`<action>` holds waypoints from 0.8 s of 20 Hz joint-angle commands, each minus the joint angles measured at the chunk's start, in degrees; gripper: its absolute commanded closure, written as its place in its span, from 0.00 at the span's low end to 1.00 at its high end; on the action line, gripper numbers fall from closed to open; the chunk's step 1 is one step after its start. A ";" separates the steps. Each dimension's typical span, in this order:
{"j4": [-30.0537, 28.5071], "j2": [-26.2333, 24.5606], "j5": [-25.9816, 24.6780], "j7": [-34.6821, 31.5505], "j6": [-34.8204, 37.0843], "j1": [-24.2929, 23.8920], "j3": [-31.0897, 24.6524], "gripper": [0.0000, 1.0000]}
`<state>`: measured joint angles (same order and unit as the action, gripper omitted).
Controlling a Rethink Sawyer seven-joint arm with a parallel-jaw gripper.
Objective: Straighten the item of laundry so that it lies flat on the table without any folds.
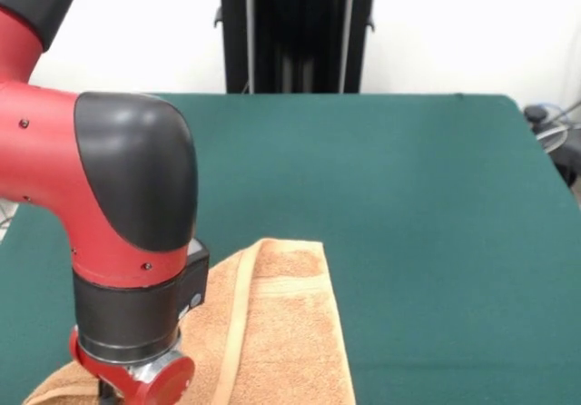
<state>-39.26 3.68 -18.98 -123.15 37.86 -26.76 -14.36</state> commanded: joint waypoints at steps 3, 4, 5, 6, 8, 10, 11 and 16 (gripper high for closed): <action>-18.74 -3.33 6.82 -15.99 2.97 2.72 2.11 0.00; -19.22 -3.21 7.43 -15.98 2.87 2.83 2.39 0.00; -19.51 -3.17 7.97 -15.84 2.70 2.88 2.58 0.00; -19.78 -3.09 8.47 -16.08 2.70 3.09 2.94 0.00; -20.31 -2.92 9.47 -16.55 2.71 3.51 3.68 0.00; -20.29 -2.86 10.40 -16.96 2.86 4.14 4.59 0.00; -20.33 -2.87 10.94 -16.61 2.88 4.25 4.81 0.00; -20.13 -2.73 13.10 -16.65 2.98 5.55 7.10 0.00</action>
<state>-45.26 5.29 -8.53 -123.15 37.84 -25.38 -9.23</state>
